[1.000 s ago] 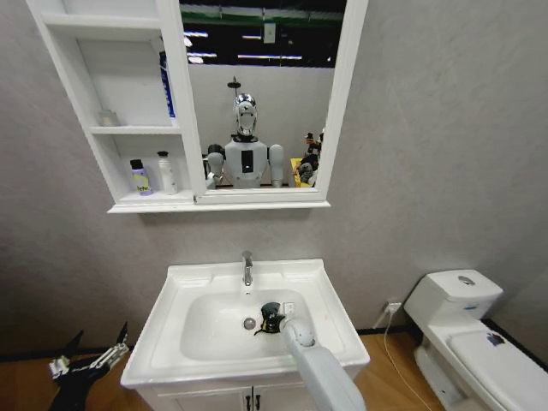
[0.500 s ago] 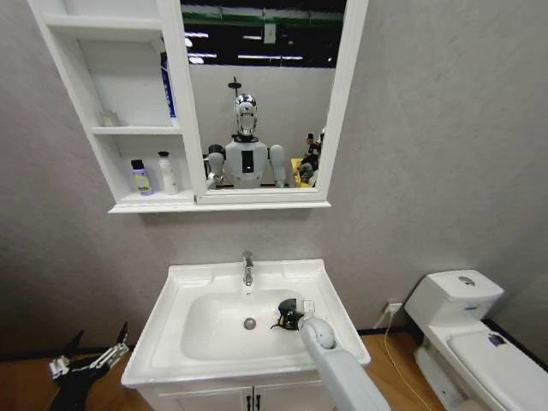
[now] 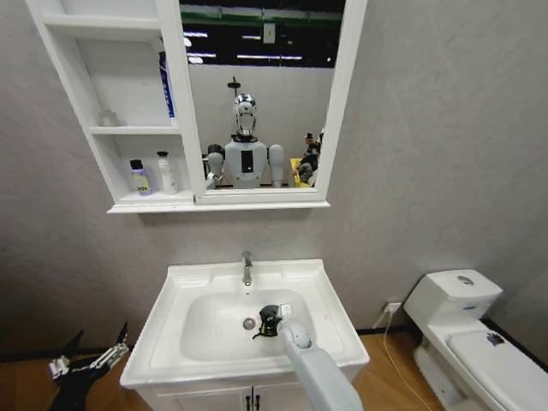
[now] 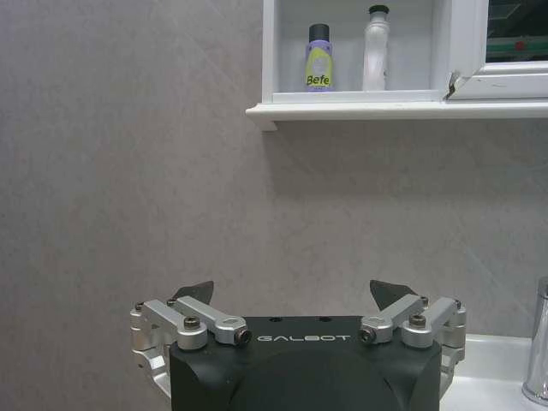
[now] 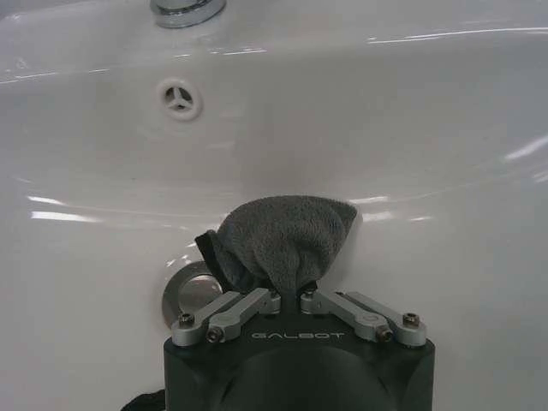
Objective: Move facial cleanser and shampoo from washbasin to cabinet, then wipe washbasin with towel.
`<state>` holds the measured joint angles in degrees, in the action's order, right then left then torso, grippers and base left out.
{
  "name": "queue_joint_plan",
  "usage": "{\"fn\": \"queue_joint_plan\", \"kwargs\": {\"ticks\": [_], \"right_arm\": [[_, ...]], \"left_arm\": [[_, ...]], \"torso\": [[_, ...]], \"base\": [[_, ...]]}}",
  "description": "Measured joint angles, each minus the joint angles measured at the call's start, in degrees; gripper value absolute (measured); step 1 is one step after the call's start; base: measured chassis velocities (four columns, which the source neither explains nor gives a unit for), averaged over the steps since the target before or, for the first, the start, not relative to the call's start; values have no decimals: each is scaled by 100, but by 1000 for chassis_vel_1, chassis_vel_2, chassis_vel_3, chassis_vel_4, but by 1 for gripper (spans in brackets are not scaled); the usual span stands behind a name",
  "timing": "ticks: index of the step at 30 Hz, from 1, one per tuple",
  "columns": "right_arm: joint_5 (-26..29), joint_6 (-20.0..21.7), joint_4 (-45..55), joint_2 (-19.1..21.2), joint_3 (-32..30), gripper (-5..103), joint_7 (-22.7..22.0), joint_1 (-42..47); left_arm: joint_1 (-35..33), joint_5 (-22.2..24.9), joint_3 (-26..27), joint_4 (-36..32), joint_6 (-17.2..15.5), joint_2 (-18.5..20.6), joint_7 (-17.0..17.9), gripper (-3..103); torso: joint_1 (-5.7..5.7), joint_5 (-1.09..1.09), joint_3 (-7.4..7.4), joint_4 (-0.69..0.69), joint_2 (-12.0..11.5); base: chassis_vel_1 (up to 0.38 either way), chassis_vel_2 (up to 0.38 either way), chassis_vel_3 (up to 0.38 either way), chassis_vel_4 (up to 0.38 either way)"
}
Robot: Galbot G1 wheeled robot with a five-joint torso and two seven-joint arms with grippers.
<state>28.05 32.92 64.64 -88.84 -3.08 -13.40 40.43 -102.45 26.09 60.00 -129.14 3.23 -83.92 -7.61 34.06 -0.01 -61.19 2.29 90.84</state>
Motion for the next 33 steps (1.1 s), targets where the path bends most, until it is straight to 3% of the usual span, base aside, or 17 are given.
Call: {"fn": "queue_joint_plan", "kwargs": {"ticks": [5,12,33], "right_arm": [[5,-67,-286,-229,44,5,25,-147],[13,-60,-235,-102,46,5,27,-161],[124,333,1474,1028,-626,5,-347,679]], "left_arm": [[0,0,0,0,0,0,0,100],[0,0,0,0,0,0,0,100],[0,0,0,0,0,0,0,100]], "torso": [[0,0,0,-2,0],[0,1,0,0,0],[0,2,0,-1,0]], "base": [[0,0,0,0],[0,0,0,0],[0,0,0,0]]}}
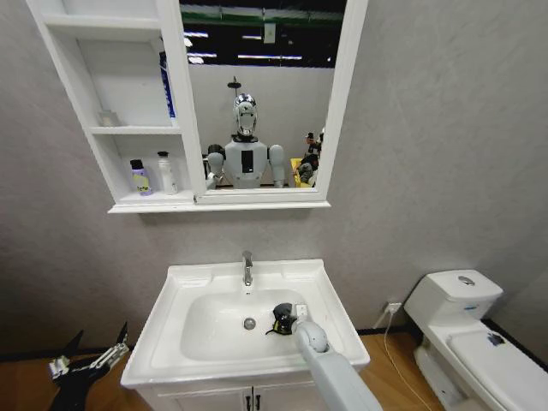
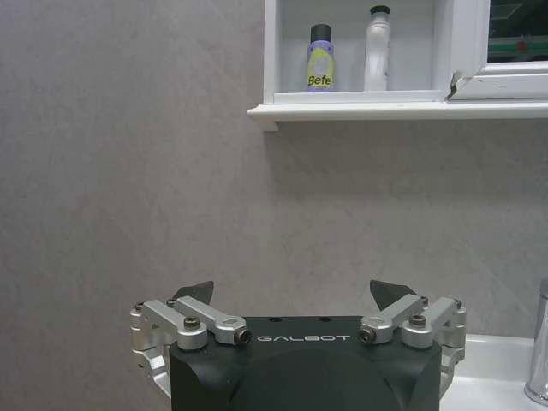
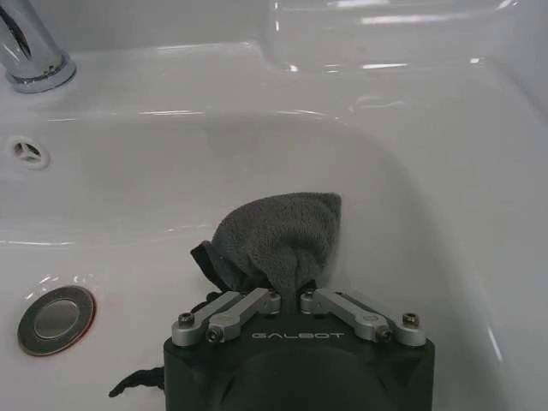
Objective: Move facial cleanser and shampoo from washbasin to cabinet, then wipe washbasin with towel.
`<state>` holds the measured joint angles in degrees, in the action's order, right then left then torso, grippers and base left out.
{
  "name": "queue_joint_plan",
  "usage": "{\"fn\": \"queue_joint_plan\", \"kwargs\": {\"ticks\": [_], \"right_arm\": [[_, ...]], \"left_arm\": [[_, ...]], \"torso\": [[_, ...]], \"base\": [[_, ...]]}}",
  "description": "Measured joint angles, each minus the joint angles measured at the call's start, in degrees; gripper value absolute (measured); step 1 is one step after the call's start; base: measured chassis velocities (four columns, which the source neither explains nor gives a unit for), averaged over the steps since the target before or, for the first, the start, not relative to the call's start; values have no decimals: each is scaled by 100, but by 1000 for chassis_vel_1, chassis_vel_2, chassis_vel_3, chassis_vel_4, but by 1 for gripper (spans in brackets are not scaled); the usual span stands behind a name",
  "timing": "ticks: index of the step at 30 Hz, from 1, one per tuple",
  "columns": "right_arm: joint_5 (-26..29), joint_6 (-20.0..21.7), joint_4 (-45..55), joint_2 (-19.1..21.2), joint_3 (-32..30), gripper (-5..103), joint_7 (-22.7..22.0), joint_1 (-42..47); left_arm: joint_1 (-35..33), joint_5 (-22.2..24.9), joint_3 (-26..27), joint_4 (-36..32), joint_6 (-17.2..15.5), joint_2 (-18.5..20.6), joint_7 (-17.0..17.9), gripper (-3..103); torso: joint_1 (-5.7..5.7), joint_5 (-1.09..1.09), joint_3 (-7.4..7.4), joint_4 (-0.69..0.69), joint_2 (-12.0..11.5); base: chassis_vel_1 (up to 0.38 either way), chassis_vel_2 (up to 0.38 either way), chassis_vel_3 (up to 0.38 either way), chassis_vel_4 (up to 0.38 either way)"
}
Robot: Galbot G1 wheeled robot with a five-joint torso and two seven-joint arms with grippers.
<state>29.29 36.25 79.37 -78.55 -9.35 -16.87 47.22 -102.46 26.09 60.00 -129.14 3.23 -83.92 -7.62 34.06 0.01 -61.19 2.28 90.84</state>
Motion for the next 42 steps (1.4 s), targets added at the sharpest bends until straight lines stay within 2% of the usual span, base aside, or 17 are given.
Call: {"fn": "queue_joint_plan", "kwargs": {"ticks": [4,16,30,37,42], "right_arm": [[2,12,191,131,-145,5,6,76],[-128,-6,387,165,-256,5,17,227],[-206,-119,-496,-338,29,5,214,-153],[-483,-230,-974,-613,225,5,616,-346],[-481,-324,-1186,-794,333,5,839,-440]], "left_arm": [[0,0,0,0,0,0,0,100],[0,0,0,0,0,0,0,100],[0,0,0,0,0,0,0,100],[0,0,0,0,0,0,0,100],[0,0,0,0,0,1,0,100]], "torso": [[0,0,0,-2,0],[0,-2,0,1,0],[1,-3,0,3,0],[1,-2,0,2,0],[1,-1,-1,2,-1]], "base": [[0,0,0,0],[0,0,0,0],[0,0,0,0],[0,0,0,0],[0,0,0,0]]}}
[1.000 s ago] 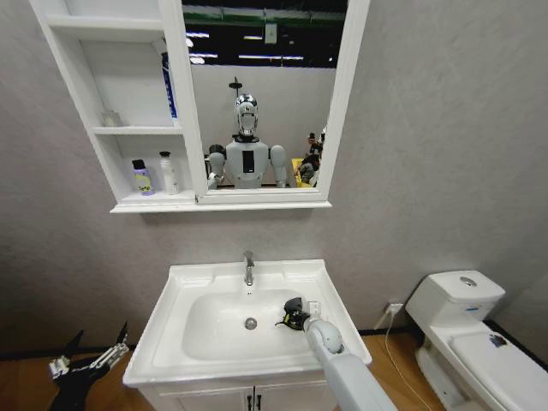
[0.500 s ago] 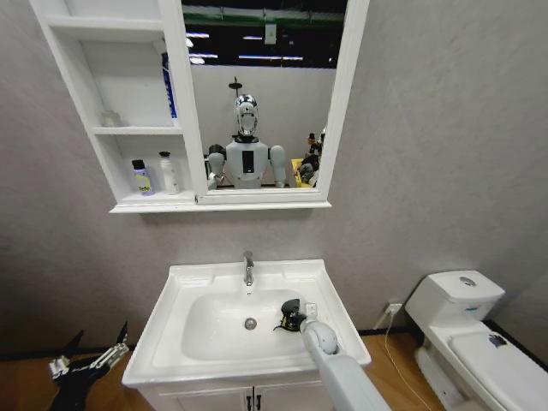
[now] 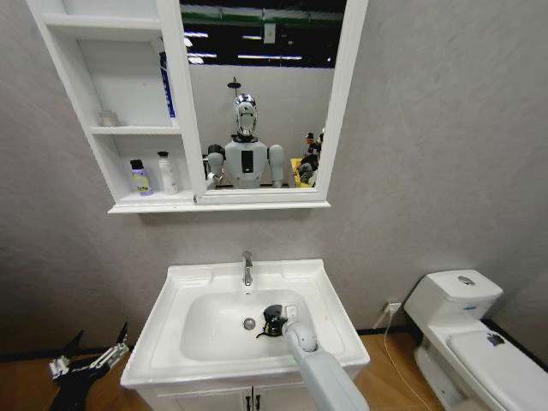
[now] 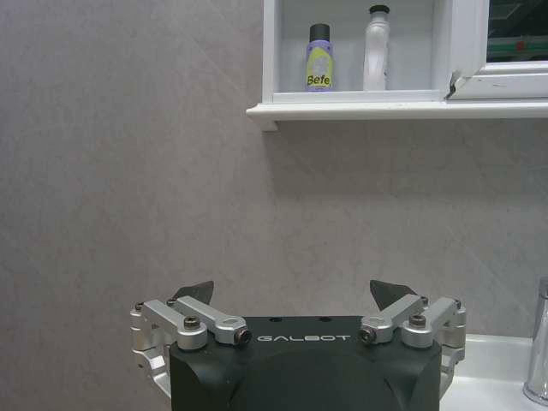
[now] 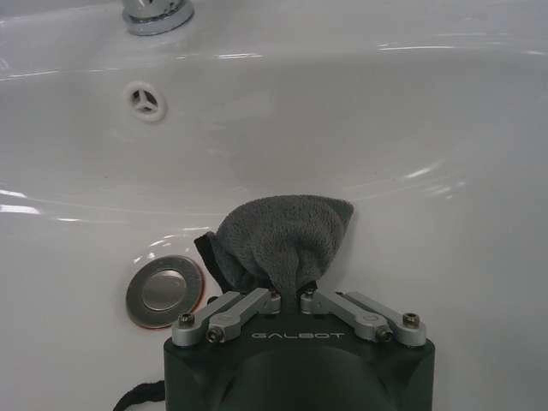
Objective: Move facial cleanser and shampoo from washbasin to cabinet, then wipe washbasin with towel.
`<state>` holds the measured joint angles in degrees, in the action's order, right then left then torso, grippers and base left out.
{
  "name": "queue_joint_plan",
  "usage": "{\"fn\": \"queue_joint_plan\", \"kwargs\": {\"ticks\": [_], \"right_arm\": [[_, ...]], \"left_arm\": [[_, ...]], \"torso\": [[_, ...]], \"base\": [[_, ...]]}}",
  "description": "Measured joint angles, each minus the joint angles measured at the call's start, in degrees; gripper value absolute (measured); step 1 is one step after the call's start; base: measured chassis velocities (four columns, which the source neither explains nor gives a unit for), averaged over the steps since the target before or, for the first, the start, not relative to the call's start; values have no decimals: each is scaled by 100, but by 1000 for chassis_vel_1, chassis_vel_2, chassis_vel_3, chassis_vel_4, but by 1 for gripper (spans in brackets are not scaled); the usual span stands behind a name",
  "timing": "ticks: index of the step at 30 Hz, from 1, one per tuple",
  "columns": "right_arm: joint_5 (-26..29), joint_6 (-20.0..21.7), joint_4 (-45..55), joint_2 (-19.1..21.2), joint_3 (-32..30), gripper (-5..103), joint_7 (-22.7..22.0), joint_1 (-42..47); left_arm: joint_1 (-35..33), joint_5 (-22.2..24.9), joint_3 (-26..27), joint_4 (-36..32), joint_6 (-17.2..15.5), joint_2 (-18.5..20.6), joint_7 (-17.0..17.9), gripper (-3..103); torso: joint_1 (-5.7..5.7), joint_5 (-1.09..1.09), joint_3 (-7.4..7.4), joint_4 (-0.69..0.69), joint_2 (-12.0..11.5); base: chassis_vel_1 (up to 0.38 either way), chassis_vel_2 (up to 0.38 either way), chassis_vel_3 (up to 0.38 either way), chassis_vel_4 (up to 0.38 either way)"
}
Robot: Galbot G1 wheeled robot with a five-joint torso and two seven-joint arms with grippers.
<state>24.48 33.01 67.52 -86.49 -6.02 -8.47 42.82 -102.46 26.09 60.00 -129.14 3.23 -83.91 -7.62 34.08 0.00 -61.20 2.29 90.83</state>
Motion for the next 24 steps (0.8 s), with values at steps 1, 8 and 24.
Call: {"fn": "queue_joint_plan", "kwargs": {"ticks": [1,8,24], "right_arm": [[96,-12,-83,-66,11,5,45,-49],[305,-190,-518,-349,50,5,512,-283],[419,-357,-1061,-563,138,5,644,-570]], "left_arm": [[0,0,0,0,0,0,0,100],[0,0,0,0,0,0,0,100],[0,0,0,0,0,0,0,100]], "torso": [[0,-1,0,-1,0],[0,0,0,-1,0],[0,0,1,0,0]], "base": [[0,0,0,0],[0,0,0,0],[0,0,0,0]]}}
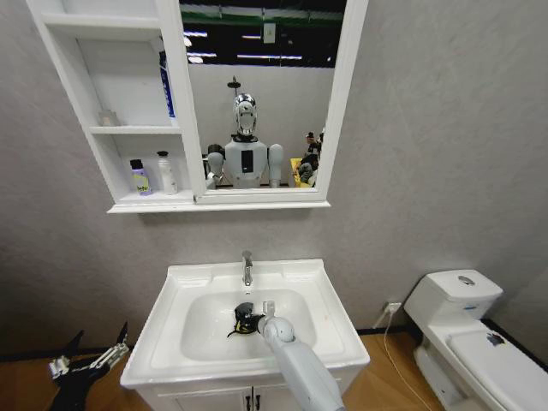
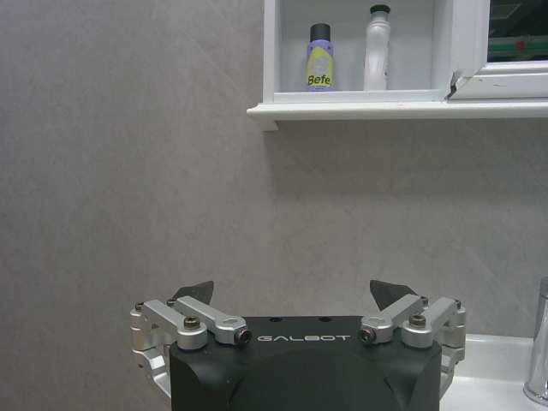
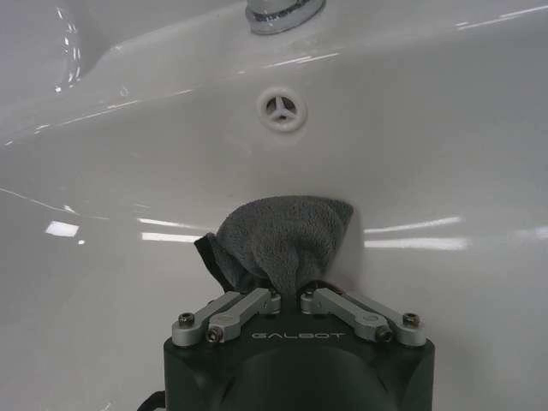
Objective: Move facial cleanser and shampoo from washbasin to cabinet, then wipe washbasin with towel.
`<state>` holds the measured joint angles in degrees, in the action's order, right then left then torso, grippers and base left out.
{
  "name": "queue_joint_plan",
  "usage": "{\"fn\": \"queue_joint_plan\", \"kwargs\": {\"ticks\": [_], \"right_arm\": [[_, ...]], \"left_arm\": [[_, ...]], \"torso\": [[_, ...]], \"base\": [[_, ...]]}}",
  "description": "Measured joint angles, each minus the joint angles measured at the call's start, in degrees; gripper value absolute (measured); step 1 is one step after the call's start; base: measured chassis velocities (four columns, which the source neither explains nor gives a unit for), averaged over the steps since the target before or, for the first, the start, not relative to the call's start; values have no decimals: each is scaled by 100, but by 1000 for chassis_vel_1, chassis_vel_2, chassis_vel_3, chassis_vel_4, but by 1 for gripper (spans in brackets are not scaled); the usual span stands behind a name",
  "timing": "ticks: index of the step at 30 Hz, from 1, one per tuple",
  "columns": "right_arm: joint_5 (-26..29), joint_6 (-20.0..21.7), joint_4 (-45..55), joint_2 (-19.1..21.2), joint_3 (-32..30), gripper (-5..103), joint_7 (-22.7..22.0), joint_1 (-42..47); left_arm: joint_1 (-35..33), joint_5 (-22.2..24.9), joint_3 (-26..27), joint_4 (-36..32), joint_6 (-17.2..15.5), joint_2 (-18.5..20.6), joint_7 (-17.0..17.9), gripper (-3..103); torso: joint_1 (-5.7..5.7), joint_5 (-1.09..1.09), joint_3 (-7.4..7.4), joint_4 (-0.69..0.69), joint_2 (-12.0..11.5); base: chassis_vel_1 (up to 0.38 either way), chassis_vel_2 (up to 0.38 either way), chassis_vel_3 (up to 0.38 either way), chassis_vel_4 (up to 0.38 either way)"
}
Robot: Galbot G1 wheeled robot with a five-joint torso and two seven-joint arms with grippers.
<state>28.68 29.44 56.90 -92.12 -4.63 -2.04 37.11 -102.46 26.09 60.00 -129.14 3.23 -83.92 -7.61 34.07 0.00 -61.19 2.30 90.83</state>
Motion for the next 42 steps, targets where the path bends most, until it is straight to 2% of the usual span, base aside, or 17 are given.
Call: {"fn": "queue_joint_plan", "kwargs": {"ticks": [10,26,37,42], "right_arm": [[16,-5,-135,-15,-116,5,-60,-6],[178,112,764,635,-289,5,-375,448],[154,83,1647,1151,-330,5,-1024,951],[-165,-228,1965,1349,-279,5,-1301,1108]], "left_arm": [[0,0,0,0,0,0,0,100],[0,0,0,0,0,0,0,100],[0,0,0,0,0,0,0,100],[0,0,0,0,0,0,0,100]], "torso": [[-2,1,1,-2,1],[-1,1,0,-1,1],[-1,1,1,-2,1],[-1,0,-1,1,0]], "base": [[0,0,0,0],[0,0,0,0],[0,0,0,0],[0,0,0,0]]}}
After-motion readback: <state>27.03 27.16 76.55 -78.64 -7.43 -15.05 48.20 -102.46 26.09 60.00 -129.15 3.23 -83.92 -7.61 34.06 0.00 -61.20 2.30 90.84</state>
